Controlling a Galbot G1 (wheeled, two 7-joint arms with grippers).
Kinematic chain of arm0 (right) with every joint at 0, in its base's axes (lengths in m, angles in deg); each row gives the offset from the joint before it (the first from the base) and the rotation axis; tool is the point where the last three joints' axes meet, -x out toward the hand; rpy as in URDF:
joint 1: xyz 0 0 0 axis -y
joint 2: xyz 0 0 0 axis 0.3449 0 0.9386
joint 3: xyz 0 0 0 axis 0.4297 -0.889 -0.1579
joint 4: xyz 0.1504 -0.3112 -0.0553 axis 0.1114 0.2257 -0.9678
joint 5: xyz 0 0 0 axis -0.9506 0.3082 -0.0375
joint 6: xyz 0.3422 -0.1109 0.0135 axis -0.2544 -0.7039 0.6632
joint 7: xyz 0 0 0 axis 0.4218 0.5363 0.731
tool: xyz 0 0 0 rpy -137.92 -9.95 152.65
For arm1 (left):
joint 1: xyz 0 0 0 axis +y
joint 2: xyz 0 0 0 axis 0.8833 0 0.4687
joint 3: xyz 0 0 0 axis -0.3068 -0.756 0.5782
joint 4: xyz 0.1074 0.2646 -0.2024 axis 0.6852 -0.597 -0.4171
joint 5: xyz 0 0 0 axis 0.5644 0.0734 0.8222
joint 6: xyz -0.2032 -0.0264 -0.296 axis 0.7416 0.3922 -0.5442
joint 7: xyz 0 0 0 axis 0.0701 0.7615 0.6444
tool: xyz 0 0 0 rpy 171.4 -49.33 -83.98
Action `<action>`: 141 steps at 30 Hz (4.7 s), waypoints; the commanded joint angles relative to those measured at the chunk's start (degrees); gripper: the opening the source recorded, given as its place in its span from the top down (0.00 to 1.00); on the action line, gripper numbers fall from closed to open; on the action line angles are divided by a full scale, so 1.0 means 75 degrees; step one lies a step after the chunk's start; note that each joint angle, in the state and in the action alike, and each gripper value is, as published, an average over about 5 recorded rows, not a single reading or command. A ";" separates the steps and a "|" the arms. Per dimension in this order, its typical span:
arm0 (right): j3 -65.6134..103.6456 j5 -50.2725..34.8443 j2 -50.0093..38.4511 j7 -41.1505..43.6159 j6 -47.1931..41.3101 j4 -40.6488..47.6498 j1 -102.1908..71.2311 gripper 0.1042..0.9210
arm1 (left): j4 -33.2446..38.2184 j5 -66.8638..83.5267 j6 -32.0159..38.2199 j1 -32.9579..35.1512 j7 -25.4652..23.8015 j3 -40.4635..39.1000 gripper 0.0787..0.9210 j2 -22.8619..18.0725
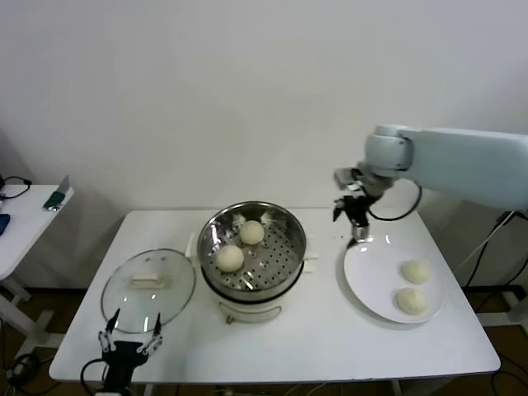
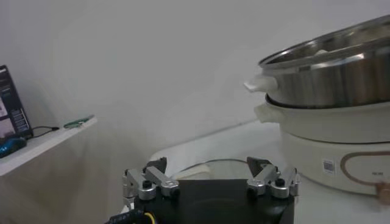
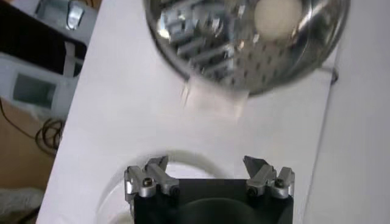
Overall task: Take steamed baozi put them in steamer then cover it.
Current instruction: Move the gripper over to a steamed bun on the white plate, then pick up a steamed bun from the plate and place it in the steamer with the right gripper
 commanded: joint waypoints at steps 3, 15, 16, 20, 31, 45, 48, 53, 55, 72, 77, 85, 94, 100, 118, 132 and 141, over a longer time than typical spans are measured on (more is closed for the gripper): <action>0.1617 0.2261 -0.2276 0.0156 0.0255 0.0036 -0.2619 0.12 | -0.0051 -0.0178 -0.0047 0.0025 -0.0014 0.0035 0.12 -0.0050; 0.3429 0.3161 -0.2384 0.0282 0.0470 0.1024 -0.4818 0.12 | -0.0133 -0.0185 -0.0066 -0.0025 0.0115 0.0029 0.12 -0.0208; 0.3523 0.3203 -0.2342 0.0279 0.0475 0.1090 -0.4935 0.12 | -0.0134 -0.0190 -0.0072 -0.0036 0.0115 0.0030 0.12 -0.0213; 0.3862 0.3300 -0.2131 0.0249 0.0484 0.1305 -0.5305 0.12 | -0.0167 -0.0243 -0.0080 -0.0069 0.0112 0.0014 0.12 -0.0245; 0.4000 0.3304 -0.1611 0.0234 0.0492 0.1695 -0.5407 0.12 | -0.0160 -0.0269 -0.0117 -0.0081 0.0119 -0.0001 0.12 -0.0344; 0.3794 0.3121 -0.1357 0.0324 0.0536 0.1872 -0.4977 0.12 | -0.0247 -0.0319 -0.0050 -0.0034 0.0126 -0.0011 0.12 -0.0368; 0.3731 0.3089 -0.1350 0.0345 0.0540 0.1870 -0.4894 0.12 | -0.0255 -0.0326 -0.0045 -0.0045 0.0126 -0.0015 0.12 -0.0367; 0.3666 0.3081 -0.1347 0.0389 0.0547 0.1858 -0.4870 0.14 | -0.0256 -0.0328 -0.0031 -0.0034 0.0126 -0.0007 0.12 -0.0371; 0.3650 0.3090 -0.1354 0.0402 0.0558 0.1863 -0.4859 0.16 | -0.0252 -0.0324 -0.0029 -0.0027 0.0125 0.0002 0.12 -0.0365; 0.3493 0.3068 -0.1371 0.0443 0.0880 0.1801 -0.4579 0.24 | -0.0247 -0.0334 -0.0030 -0.0033 0.0125 -0.0013 0.12 -0.0404; 0.3107 0.3056 -0.1160 0.0642 0.1517 0.1553 -0.3645 0.24 | -0.0237 -0.0349 -0.0028 -0.0026 0.0124 -0.0019 0.12 -0.0403; 0.2159 0.3237 0.0134 0.1298 0.3754 0.1167 -0.1151 0.24 | -0.0176 -0.0393 -0.0059 0.0003 0.0121 -0.0023 0.12 -0.0420; 0.2248 0.3288 0.2023 0.1705 0.5433 0.1353 0.0404 0.24 | -0.0162 -0.0444 -0.0058 0.0060 0.0121 -0.0025 0.12 -0.0448; 0.2477 0.3051 0.3218 0.1833 0.5703 0.1121 0.0456 0.23 | -0.0163 -0.0429 -0.0053 0.0050 0.0125 -0.0013 0.12 -0.0498; 0.2698 0.3663 0.4993 0.1956 0.5650 0.1156 -0.1780 0.23 | -0.0175 -0.0184 0.0049 0.0243 0.0142 0.0185 0.12 -0.0440; 0.2247 0.3643 0.4983 0.2027 0.5698 0.1092 -0.2108 0.23 | -0.0315 -0.0075 0.0110 0.0195 0.0156 0.0231 0.12 -0.0392; 0.2190 0.3715 0.4862 0.2111 0.5680 0.1018 -0.2060 0.23 | -0.0280 -0.0068 0.0073 0.0155 0.0152 0.0238 0.12 -0.0393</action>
